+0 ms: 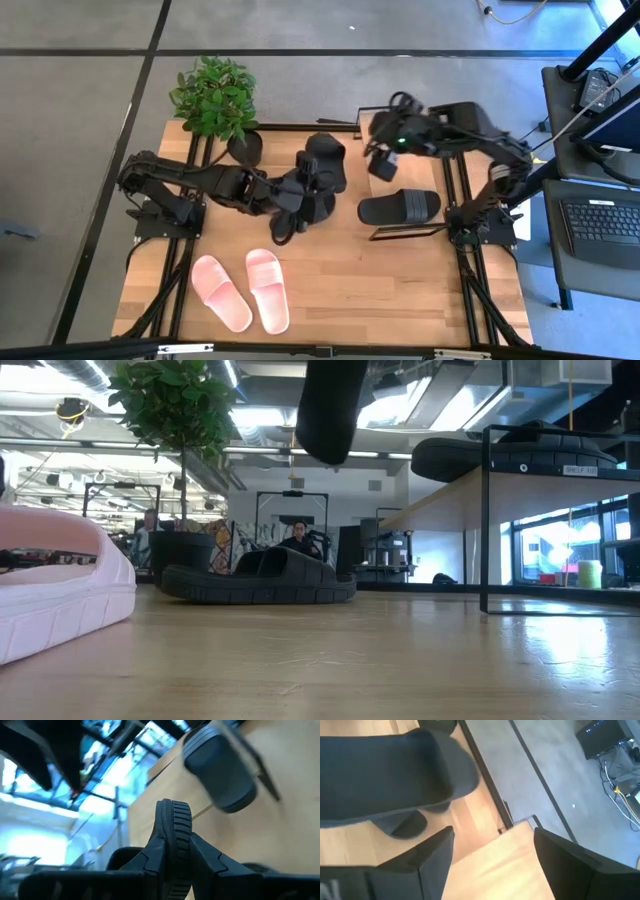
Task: Pick and place slides into the shelf
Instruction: Put the black slide on the shelf
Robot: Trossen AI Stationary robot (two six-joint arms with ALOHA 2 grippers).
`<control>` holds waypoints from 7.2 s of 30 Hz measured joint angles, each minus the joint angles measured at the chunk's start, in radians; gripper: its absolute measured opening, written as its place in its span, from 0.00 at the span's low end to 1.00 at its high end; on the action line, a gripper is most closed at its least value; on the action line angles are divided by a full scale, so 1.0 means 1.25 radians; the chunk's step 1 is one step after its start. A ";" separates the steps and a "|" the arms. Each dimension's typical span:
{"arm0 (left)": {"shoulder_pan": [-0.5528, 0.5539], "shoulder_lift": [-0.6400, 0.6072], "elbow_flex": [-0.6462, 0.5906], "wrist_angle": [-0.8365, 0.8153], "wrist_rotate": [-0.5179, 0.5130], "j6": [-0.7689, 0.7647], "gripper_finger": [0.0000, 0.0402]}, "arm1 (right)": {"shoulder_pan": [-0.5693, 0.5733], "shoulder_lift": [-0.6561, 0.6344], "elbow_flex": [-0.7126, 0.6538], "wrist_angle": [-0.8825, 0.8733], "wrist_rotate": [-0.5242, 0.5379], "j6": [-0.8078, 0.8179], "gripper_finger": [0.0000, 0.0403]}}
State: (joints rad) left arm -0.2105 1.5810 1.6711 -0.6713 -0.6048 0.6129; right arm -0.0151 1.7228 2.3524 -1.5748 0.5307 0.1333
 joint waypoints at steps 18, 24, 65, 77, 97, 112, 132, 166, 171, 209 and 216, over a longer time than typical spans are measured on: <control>0.180 -0.027 0.001 0.266 0.582 0.255 0.12 | 0.000 -0.116 -0.004 0.003 -0.001 0.114 0.68; 0.299 -0.026 0.001 0.304 0.851 0.251 0.12 | 0.000 -0.116 -0.004 0.003 -0.007 0.125 0.68; 0.529 0.360 0.000 0.786 1.406 0.167 0.13 | -0.001 -0.115 -0.004 0.003 -0.008 0.225 0.68; 0.522 0.441 0.000 0.808 1.420 0.270 0.13 | -0.001 -0.115 -0.050 0.004 -0.008 0.225 0.68; 0.520 0.444 0.000 0.756 1.311 0.166 0.26 | 0.000 -0.116 -0.127 0.004 -0.008 0.227 0.68; 0.521 0.444 0.000 0.747 1.357 0.165 0.47 | 0.000 -0.116 -0.125 0.003 -0.008 0.223 0.68; 0.523 0.444 0.000 0.630 1.359 0.096 0.54 | 0.000 -0.116 -0.125 0.003 -0.008 0.201 0.68; 0.520 0.128 0.000 0.134 0.814 -0.341 0.68 | -0.066 -0.126 -0.124 0.003 -0.111 0.118 0.68; 0.515 0.020 0.000 0.032 0.790 -0.363 0.68 | -0.135 -0.131 -0.124 0.003 -0.189 0.005 0.68; 0.343 -0.142 0.000 -0.147 0.532 -0.486 0.68 | -0.456 -0.132 -0.681 0.151 -0.315 -0.550 0.68; 0.344 -0.142 0.000 -0.146 0.493 -0.489 0.68 | -0.456 -0.136 -0.678 0.090 -0.347 -0.511 0.68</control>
State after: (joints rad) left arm 0.2191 1.4033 1.6711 -0.8543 0.0118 0.0022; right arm -0.5854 1.5522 1.5043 -1.4623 0.0972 -0.5051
